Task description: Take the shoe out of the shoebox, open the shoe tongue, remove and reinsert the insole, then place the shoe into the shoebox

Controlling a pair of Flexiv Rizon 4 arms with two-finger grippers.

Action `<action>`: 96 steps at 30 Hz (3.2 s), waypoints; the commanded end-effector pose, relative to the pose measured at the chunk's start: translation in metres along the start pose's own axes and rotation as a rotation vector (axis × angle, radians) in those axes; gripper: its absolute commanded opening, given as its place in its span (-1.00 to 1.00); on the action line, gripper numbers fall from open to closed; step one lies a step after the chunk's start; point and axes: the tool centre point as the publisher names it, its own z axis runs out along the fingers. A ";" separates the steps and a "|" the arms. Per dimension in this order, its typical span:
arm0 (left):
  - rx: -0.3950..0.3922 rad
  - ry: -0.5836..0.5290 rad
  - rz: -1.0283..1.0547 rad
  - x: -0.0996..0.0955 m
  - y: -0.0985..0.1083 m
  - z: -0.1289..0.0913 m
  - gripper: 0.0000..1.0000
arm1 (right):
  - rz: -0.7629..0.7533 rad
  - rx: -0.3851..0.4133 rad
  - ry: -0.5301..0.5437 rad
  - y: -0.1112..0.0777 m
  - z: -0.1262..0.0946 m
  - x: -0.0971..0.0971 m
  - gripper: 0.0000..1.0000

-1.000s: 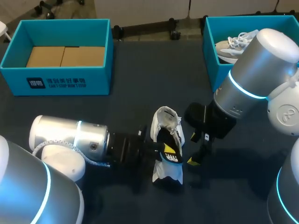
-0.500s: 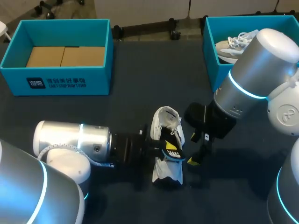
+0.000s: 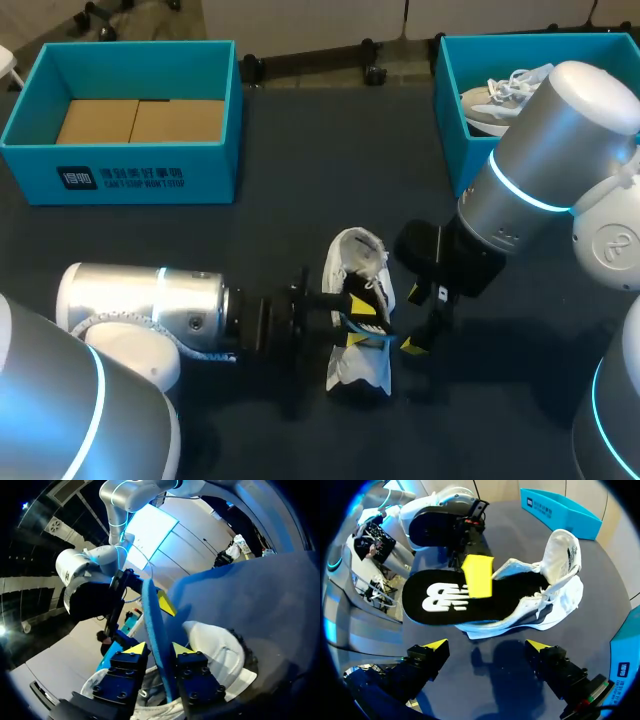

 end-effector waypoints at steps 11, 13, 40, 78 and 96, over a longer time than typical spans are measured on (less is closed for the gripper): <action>0.017 0.013 0.035 0.007 0.002 0.006 -1.00 | 0.000 0.000 0.000 0.001 0.002 0.000 1.00; 0.016 0.010 0.040 0.008 0.008 0.007 -1.00 | 0.000 0.000 0.000 0.001 0.002 0.000 1.00; -0.038 -0.095 0.071 -0.001 0.010 -0.001 -0.04 | 0.000 0.000 0.000 0.001 0.002 0.000 1.00; -0.044 -0.048 0.081 0.001 0.006 -0.011 -0.36 | 0.000 0.000 0.000 0.001 0.002 0.000 1.00; -0.019 0.026 0.091 0.013 0.020 0.006 -1.00 | 0.000 0.000 0.000 0.001 0.002 0.000 1.00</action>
